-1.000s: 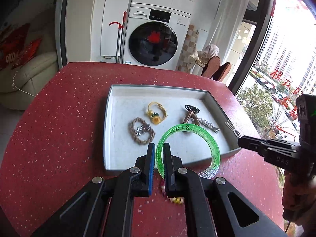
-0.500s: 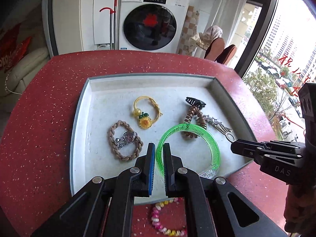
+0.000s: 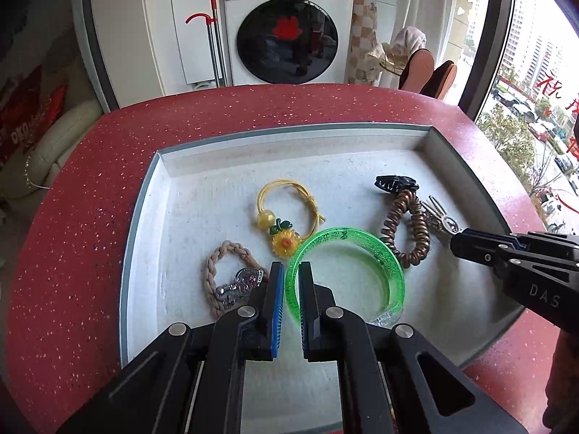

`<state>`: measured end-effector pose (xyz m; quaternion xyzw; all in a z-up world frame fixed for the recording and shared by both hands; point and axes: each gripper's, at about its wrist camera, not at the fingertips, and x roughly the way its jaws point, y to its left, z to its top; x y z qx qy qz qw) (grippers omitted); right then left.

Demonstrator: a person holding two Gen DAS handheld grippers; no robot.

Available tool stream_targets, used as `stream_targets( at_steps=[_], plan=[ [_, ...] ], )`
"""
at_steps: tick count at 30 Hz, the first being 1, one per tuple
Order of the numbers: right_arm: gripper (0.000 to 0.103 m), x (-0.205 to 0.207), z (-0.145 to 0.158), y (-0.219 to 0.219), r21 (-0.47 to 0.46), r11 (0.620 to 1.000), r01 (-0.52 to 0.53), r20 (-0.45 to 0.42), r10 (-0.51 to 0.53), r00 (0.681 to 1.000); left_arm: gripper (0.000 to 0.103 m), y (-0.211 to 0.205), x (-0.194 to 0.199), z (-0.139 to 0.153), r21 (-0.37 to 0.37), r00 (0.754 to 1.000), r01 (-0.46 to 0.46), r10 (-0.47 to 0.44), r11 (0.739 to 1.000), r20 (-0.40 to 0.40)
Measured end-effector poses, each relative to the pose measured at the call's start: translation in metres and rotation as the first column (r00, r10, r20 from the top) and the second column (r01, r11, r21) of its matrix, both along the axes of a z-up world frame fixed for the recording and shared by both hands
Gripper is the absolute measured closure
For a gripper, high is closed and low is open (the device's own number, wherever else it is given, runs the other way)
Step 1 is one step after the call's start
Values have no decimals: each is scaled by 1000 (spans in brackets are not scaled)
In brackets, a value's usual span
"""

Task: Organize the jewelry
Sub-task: 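Open the right tool to drop the bunny-ear clip while the left tool releases the bangle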

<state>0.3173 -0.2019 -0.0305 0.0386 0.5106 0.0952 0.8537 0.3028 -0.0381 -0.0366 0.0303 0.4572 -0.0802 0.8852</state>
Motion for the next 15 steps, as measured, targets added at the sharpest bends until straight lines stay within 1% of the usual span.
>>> stream_targets(
  at_steps=[6, 7, 9, 10, 11, 13, 15],
  plan=[
    [93, -3, -4, 2, 3, 1000, -15, 6, 15, 1000, 77, -2, 2, -6, 13, 1000, -2, 2, 1000, -9],
    [91, -2, -4, 2, 9, 1000, -13, 4, 13, 1000, 77, -3, 1, -6, 19, 1000, 0, 0, 1000, -9],
    [86, -3, -2, 2, 21, 1000, -12, 5, 12, 1000, 77, -5, 0, -7, 24, 1000, 5, -5, 1000, -9],
    [79, -4, -1, 2, 24, 1000, -14, 9, 14, 1000, 77, -5, -1, -7, 23, 1000, 9, -9, 1000, -9],
    [69, -4, 0, 2, 30, 999, -17, 14, 16, 1000, 77, -5, -1, -6, 20, 1000, 13, -13, 1000, -8],
    [60, -5, 3, 0, 43, 999, -20, 22, 19, 1000, 77, -5, -1, -5, 14, 1000, 15, -15, 1000, -4],
    [60, -7, 8, -1, 62, 998, -17, 28, 15, 999, 77, -4, -1, -3, 11, 1000, 15, -15, 1000, 2]
  ],
)
